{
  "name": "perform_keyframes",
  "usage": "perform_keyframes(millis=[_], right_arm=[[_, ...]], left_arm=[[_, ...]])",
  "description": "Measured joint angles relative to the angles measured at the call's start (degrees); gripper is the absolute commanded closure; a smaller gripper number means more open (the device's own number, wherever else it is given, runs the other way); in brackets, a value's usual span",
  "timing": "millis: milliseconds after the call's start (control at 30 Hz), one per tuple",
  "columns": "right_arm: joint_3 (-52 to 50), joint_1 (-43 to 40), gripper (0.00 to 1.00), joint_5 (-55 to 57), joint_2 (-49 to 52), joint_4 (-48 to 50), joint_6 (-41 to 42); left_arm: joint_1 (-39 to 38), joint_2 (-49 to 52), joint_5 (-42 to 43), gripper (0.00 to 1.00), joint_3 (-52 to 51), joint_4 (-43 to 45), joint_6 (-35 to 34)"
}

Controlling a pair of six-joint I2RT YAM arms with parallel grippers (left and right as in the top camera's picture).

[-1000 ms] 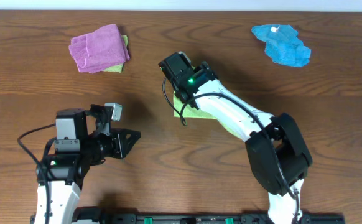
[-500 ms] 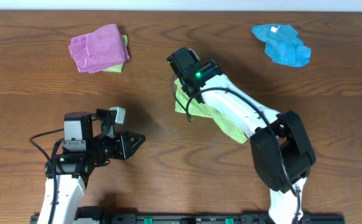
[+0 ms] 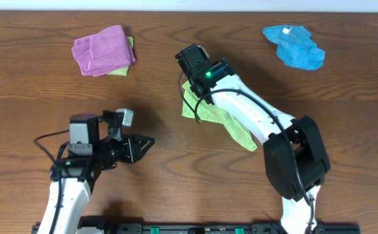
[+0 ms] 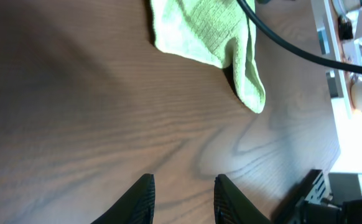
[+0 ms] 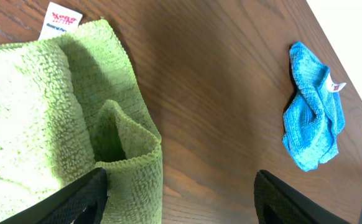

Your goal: Fold the cloth

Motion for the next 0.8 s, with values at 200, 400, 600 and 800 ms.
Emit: perform_keyframes(millis=[200, 400, 600, 800], right_arm=[[0.07, -0.07, 0.27, 0.04, 0.02, -0.26, -0.46], [0.09, -0.52, 0.28, 0.02, 0.0, -0.33, -0.74], [0.09, -1.29, 0.29, 0.04, 0.02, -0.31, -1.11], [0.09, -1.36, 0.29, 0.02, 0.0, -0.28, -1.25]], left_arm=[[-6.62, 9.92, -0.02, 0.64, -0.24, 17.2, -4.0], [-11.02, 21.31, 0.13, 0.62, -0.26, 32.24, -9.77], [-12.48, 29.27, 0.5, 0.68, -0.28, 39.69, -12.76], [-12.57, 32.94, 2.4, 0.74, 0.76, 46.73, -15.08]])
